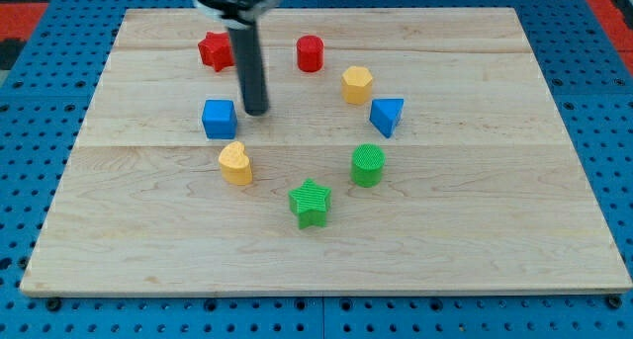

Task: Slide the blue cube vertically above the yellow heart

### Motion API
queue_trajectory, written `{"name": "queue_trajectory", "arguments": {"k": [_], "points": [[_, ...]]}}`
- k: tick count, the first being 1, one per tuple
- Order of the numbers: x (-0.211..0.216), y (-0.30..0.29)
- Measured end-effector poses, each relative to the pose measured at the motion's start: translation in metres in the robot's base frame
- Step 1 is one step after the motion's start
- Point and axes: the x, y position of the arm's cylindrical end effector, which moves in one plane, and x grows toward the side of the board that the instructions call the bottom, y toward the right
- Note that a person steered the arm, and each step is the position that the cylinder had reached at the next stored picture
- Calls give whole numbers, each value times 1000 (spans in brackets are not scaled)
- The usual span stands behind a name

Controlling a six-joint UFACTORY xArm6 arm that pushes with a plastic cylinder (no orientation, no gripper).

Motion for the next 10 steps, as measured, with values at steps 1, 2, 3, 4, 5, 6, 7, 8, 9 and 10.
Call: {"name": "queue_trajectory", "arguments": {"k": [1,2,3,4,5,6,7,8,9,10], "points": [[17,-17],[0,-50],[-14,-37],[-30,-24],[-29,-56],[-16,-61],[-2,-62],[-56,-48],[-126,-83],[-186,-157]]}}
